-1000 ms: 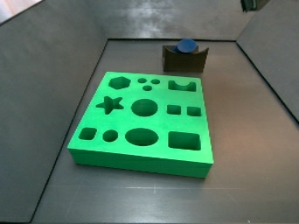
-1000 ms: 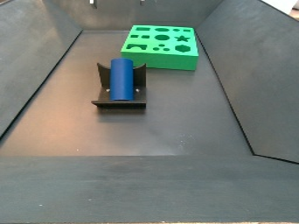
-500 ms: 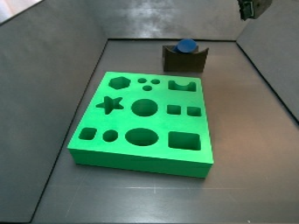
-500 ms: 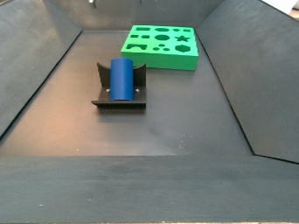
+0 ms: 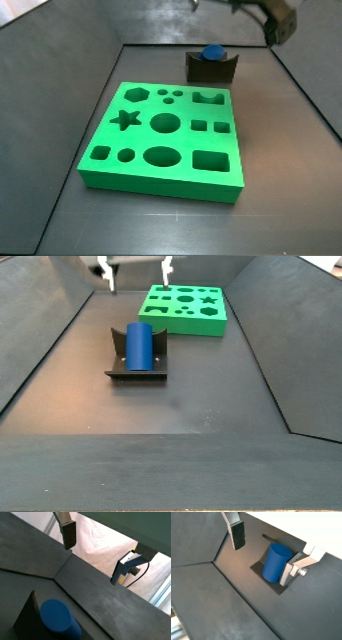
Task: Pick up the oval object. Move up. Place the oval object on the fixture. Regrasp the oval object. Move to above the board. Insert the oval object.
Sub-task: Regrasp the oval object.
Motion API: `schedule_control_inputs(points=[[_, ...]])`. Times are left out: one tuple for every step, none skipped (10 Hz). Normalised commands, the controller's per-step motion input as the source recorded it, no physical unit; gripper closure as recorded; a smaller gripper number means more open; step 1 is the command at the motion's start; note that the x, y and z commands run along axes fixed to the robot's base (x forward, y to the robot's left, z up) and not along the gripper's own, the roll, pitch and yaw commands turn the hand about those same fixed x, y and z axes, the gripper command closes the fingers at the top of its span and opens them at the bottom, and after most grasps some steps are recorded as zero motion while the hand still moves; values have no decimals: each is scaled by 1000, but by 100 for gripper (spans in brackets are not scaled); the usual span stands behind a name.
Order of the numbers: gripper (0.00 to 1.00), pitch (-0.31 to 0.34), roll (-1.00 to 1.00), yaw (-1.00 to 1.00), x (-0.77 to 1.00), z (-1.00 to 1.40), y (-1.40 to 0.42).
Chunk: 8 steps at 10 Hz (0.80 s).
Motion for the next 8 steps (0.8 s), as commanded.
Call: schedule_control_inputs(points=[[0, -84, 128, 134, 98, -1000, 39], [0, -93, 113, 99, 108, -1000, 34], [0, -95, 102, 77, 114, -1000, 31], [0, -98, 86, 39, 121, -1000, 25], [0, -93, 79, 18, 125, -1000, 22], [0, -75, 66, -6, 130, -959, 15], [0, -54, 68, -19, 116, -810, 11], [0, -26, 71, -23, 98, -623, 0]])
